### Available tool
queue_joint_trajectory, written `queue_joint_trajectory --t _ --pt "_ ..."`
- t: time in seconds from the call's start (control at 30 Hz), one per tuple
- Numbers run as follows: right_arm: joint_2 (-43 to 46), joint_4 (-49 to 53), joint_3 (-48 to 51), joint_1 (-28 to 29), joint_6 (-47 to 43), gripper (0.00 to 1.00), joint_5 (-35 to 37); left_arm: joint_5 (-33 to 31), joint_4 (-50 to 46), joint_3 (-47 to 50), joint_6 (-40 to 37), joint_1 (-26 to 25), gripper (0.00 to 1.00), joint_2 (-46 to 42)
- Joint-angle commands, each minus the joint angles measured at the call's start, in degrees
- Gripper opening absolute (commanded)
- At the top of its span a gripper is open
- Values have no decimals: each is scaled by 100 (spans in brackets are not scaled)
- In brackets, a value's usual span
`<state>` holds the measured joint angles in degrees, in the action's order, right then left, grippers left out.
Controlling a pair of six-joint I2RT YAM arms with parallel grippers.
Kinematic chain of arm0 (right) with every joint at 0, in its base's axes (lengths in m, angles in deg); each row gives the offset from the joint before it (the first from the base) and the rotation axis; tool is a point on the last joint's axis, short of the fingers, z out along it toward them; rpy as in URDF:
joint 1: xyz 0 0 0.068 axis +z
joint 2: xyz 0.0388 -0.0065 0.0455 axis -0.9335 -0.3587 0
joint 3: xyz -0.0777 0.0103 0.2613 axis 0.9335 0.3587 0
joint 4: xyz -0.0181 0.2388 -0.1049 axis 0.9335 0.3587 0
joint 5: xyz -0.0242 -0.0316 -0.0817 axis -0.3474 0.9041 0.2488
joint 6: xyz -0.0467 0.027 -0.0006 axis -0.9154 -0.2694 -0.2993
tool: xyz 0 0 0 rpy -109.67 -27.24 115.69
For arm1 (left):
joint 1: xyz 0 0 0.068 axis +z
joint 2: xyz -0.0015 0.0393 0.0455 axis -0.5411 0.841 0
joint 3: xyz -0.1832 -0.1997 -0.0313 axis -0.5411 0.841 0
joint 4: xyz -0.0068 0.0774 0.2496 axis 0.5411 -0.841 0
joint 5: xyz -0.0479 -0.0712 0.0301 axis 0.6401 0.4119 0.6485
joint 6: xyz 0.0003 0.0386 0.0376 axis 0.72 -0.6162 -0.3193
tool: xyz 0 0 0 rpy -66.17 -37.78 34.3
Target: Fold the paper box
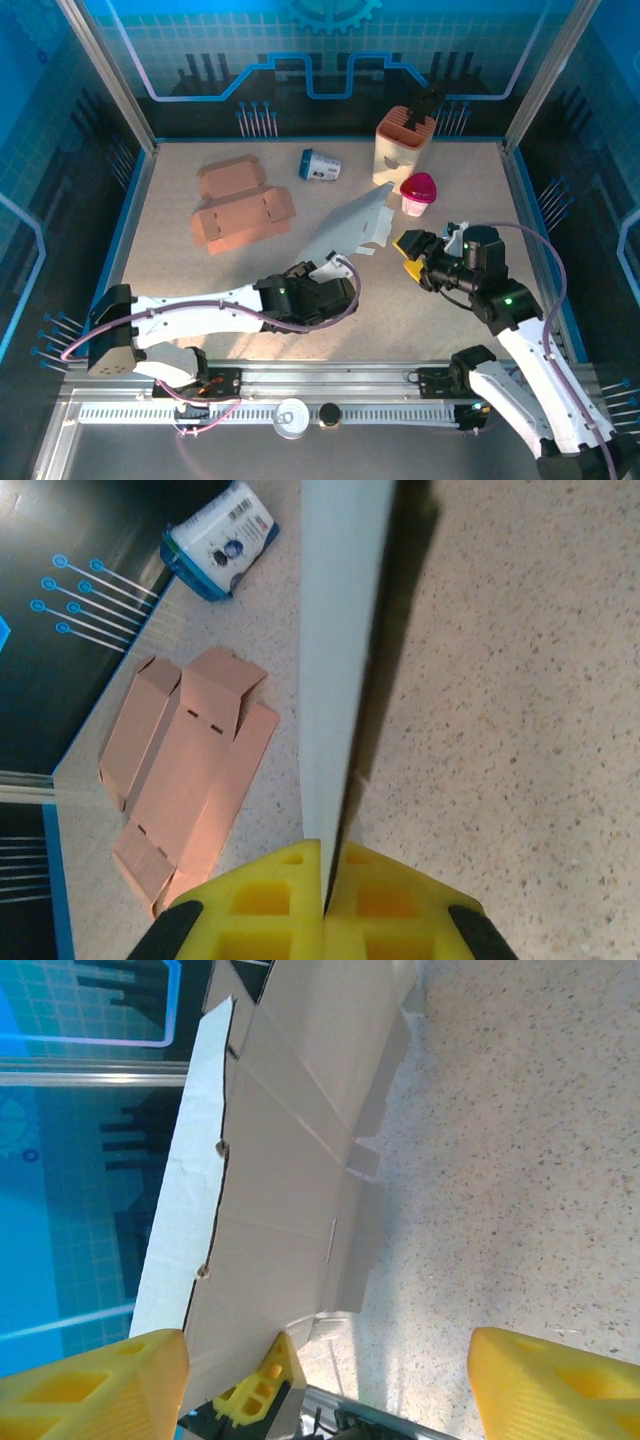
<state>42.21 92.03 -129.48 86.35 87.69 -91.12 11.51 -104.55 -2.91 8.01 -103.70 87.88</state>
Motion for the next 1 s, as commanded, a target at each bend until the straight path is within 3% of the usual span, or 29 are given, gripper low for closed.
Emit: queue_joint_trajectory --t 0.0,0.17,0.4,0.53,0.77,0.97 --pt "1 246 -324 143 173 74 523 157 -588 -362 188 1 0 -139" --pt "-42 374 -580 424 395 75 757 256 -857 -652 62 0 0 -74" --pt "271 158 -662 1769 1486 77 2574 97 -1464 -1378 288 10 0 536" --pt "-92 163 -1103 2323 1749 76 3128 -24 -1776 -1753 397 5 0 840" --pt "-706 -74 -1398 2847 2018 74 3495 -191 -2185 -2329 508 -8 0 1193" --pt "-894 -176 -1389 2955 2147 62 3742 -347 -2284 -2641 493 -46 0 1389"
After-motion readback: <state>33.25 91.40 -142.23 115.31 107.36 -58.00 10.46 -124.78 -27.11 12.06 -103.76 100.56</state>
